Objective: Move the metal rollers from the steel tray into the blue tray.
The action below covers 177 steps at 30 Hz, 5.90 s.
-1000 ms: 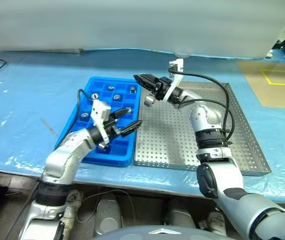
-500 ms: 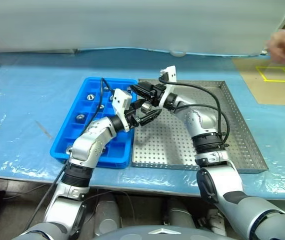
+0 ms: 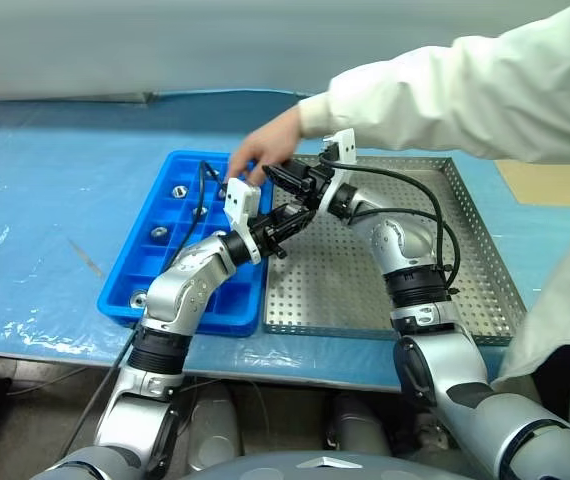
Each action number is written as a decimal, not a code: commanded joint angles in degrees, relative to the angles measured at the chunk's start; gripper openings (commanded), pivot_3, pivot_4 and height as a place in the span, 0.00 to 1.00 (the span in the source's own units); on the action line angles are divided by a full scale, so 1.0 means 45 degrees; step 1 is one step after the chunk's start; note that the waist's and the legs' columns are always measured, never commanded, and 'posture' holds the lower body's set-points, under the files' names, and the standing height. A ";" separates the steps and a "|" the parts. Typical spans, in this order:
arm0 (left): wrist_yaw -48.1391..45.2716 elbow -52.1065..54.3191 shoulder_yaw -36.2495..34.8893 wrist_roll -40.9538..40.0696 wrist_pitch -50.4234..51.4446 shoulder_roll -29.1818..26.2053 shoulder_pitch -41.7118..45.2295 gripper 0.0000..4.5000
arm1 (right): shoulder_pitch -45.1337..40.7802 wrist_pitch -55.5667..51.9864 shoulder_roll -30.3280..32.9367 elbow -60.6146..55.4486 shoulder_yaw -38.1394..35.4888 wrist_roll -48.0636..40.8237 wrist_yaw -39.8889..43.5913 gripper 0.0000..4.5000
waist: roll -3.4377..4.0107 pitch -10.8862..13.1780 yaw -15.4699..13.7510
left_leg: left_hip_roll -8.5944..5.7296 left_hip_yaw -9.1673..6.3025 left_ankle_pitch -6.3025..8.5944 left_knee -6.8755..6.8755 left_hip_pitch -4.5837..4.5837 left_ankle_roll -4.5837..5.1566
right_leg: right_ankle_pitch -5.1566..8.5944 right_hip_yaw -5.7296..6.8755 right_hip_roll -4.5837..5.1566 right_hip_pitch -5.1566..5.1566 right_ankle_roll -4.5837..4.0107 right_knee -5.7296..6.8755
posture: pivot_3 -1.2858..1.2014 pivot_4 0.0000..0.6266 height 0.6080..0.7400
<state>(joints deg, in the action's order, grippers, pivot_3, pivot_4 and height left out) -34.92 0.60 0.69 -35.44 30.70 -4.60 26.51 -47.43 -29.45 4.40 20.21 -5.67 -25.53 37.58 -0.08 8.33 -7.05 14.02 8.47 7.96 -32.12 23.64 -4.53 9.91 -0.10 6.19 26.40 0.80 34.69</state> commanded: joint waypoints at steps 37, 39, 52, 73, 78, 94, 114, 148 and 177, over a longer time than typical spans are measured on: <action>0.0208 0.3313 -0.0517 0.0831 -0.0164 -0.4441 -0.3644 0.30 | -0.0381 -0.0584 0.0151 -0.0323 -0.0868 -0.2282 0.0449 0.60 | -0.0017 0.0044 -0.0032 | -0.0004 0.0008 -0.0045 0.0171 -0.0053 -0.0072 | 0.0081 0.0020 -0.0005 0.0005 -0.0019 -0.0018 | 0.60 0.24 1.00; 0.0038 0.3241 -0.0195 0.1178 -0.0195 -0.4530 -0.3687 0.30 | -0.0336 -0.0522 0.0157 -0.0319 -0.0793 -0.2178 0.0479 0.60 | -0.0017 0.0044 -0.0017 | -0.0004 0.0008 -0.0047 0.0171 -0.0055 -0.0076 | 0.0082 0.0019 -0.0006 0.0007 -0.0021 -0.0013 | 0.60 0.24 1.00; -0.0240 0.1997 -0.0097 0.2422 -0.0957 -0.4580 -0.3149 0.95 | -0.0081 -0.0338 0.0382 -0.0571 -0.0674 -0.1794 0.0454 0.60 | -0.0017 0.0044 -0.0013 | -0.0007 0.0009 -0.0051 0.0180 -0.0099 -0.0079 | 0.0090 0.0016 -0.0005 -0.0023 -0.0035 0.0002 | 0.59 0.24 1.00; -0.2665 -0.0733 0.0189 0.1472 -0.2932 -0.2096 0.0803 0.95 | 0.2001 -0.0334 0.2964 -0.2778 -0.0971 -0.0590 -0.0977 0.60 | -0.0020 0.0045 0.0327 | -0.0015 0.0024 -0.0079 0.0164 -0.0110 -0.0048 | 0.0088 0.0001 -0.0004 -0.0050 -0.0037 0.0007 | 0.47 0.24 1.00; -0.3786 -0.2481 0.0784 0.1868 -0.3569 -0.1487 0.1923 0.95 | 0.3321 -0.0785 0.3815 -0.4186 -0.1129 -0.0197 -0.2025 0.60 | -0.0020 0.0045 0.0711 | -0.0021 0.0043 -0.0081 0.0156 -0.0125 -0.0040 | 0.0085 -0.0025 -0.0006 -0.0052 -0.0033 0.0006 | 0.43 0.24 1.00; -0.4890 -0.4253 0.0843 0.2261 -0.4410 -0.0621 0.2700 0.95 | 0.6324 -0.3388 0.5803 -0.4884 0.0937 0.2076 -0.3207 0.60 | -0.0026 0.0045 0.1537 | -0.0025 0.0069 -0.0039 0.0095 -0.0135 0.0033 | 0.0079 -0.0062 -0.0006 -0.0065 -0.0017 -0.0001 | 0.40 0.24 1.00; -0.2823 -0.0124 -0.0736 0.1421 -0.2863 -0.2081 0.0395 0.96 | 0.1750 -0.0486 0.2989 -0.3069 0.0149 -0.0232 0.0144 0.29 | -0.0048 0.0060 0.1277 | -0.0006 0.0064 -0.0009 0.0062 -0.0093 0.0080 | 0.0071 -0.0038 -0.0005 -0.0035 -0.0037 0.0005 | 0.54 0.24 1.00; 0.1100 0.6639 -0.2622 0.0562 -0.1471 -0.4117 -0.6443 0.96 | -0.1335 0.3199 -0.0492 0.4958 0.3815 0.3903 0.2921 0.29 | -0.0049 0.0097 -0.1304 | 0.0012 0.0003 -0.0026 0.0191 -0.0086 0.0038 | 0.0109 0.0046 0.0001 -0.0029 -0.0061 0.0003 | 0.71 0.24 1.00; -0.2731 -0.1033 0.0868 0.2443 -0.3250 -0.3368 -0.0016 0.96 | 0.2932 0.0688 0.2774 -0.2902 0.0010 0.1697 0.0898 0.89 | -0.0055 0.0095 0.0441 | -0.0007 0.0019 -0.0082 0.0168 -0.0120 -0.0042 | 0.0102 0.0005 -0.0012 -0.0047 -0.0055 0.0020 | 0.49 0.24 1.00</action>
<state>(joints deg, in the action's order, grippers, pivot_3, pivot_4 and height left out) -46.03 -3.42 4.21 -25.41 18.19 -20.05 25.24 -34.03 -25.55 16.54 11.68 -4.38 -15.86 42.24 -0.32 8.76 -5.06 13.98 8.59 7.59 -31.38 23.06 -4.71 10.36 -0.12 6.13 26.20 0.56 34.78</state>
